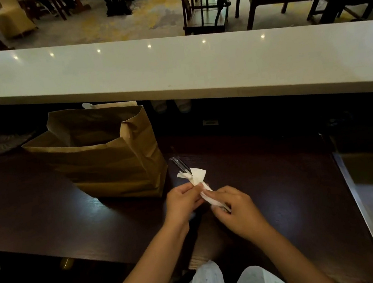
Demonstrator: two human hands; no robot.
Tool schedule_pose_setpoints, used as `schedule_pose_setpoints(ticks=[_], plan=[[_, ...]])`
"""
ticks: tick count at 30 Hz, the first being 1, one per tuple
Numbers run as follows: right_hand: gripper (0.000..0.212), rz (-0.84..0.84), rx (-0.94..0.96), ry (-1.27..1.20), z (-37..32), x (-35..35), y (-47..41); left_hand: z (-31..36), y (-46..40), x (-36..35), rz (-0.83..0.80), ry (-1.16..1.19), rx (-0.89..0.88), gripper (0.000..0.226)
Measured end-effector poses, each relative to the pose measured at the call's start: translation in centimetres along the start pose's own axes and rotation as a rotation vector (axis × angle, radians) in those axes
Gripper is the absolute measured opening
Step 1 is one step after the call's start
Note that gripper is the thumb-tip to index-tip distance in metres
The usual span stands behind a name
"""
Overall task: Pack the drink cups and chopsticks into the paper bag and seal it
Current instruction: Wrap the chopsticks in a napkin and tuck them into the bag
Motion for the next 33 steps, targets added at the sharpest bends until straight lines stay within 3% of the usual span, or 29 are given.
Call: schedule_pose_setpoints(ticks=[3,7,15,18,25,28,33], plan=[[0.015,-0.062,-0.241,-0.327,0.1,0.6,-0.6,0.3,0.2,0.2,-0.014,0.016,0.008,0.012],[0.016,-0.094,-0.38,-0.398,-0.2,1.2,-1.4,1.4,0.7,-0.2,-0.035,0.014,-0.044,0.014],[0.011,-0.146,-0.241,-0.482,-6.3,3.7,-2.8,8.2,1.6,0.0,-0.054,-0.131,-0.322,0.016],[0.015,-0.156,-0.13,-0.415,-10.5,5.3,-3.9,12.8,2.6,0.6,-0.046,-0.131,-0.456,0.02],[0.012,-0.12,0.114,-0.202,-21.2,6.8,-6.4,21.4,4.0,3.4,0.094,-0.27,-0.719,0.006],[0.011,-0.116,0.151,-0.17,-24.4,6.0,-7.5,24.0,3.6,5.9,0.104,-0.303,-0.71,0.014],[0.01,-0.087,0.175,-0.098,-28.6,4.1,-10.0,28.0,2.0,10.8,-0.094,-0.338,-0.566,0.013]])
Point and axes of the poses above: each hand's wrist, its own y-axis away from the middle knuckle, its own x-axis out of the back of the hand, z = x × y, the point moved 3 cm from there along -y, towards the middle knuckle, and after that the axes turned 11 degrees about -x, right-handed, at the moved point
